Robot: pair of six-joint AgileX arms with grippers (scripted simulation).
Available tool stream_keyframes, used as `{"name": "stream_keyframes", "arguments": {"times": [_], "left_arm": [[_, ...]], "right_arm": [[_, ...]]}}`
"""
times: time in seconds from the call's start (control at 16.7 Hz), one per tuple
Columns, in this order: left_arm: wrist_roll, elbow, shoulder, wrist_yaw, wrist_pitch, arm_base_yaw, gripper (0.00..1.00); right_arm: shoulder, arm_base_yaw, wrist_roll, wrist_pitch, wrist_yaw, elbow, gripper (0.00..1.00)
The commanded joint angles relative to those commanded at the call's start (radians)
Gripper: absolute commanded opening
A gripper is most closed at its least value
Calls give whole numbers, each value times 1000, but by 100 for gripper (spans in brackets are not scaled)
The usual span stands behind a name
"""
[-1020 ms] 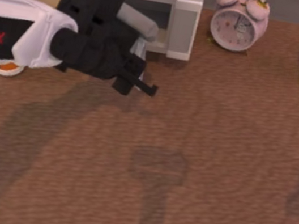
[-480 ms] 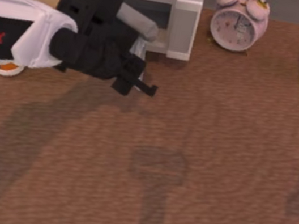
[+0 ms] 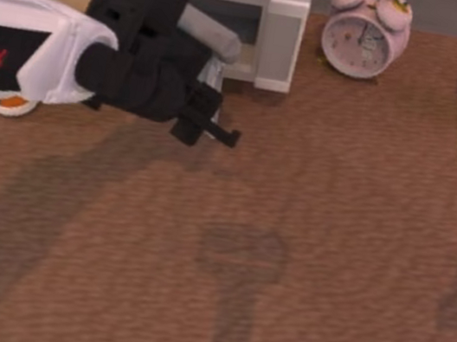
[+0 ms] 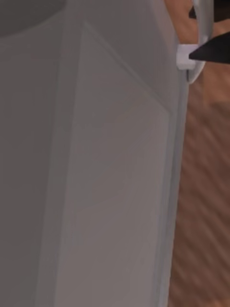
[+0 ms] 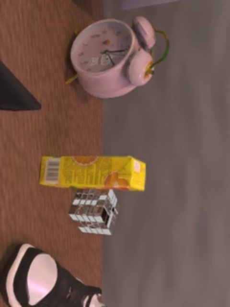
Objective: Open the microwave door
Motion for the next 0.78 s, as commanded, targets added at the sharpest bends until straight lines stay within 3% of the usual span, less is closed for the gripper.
{"name": "stream_keyframes", "arguments": {"times": [0.78], "left_arm": [[62,-23,-19,51,-6,26,0]], "right_arm": [[0,0,0,0,0,0,100]]}}
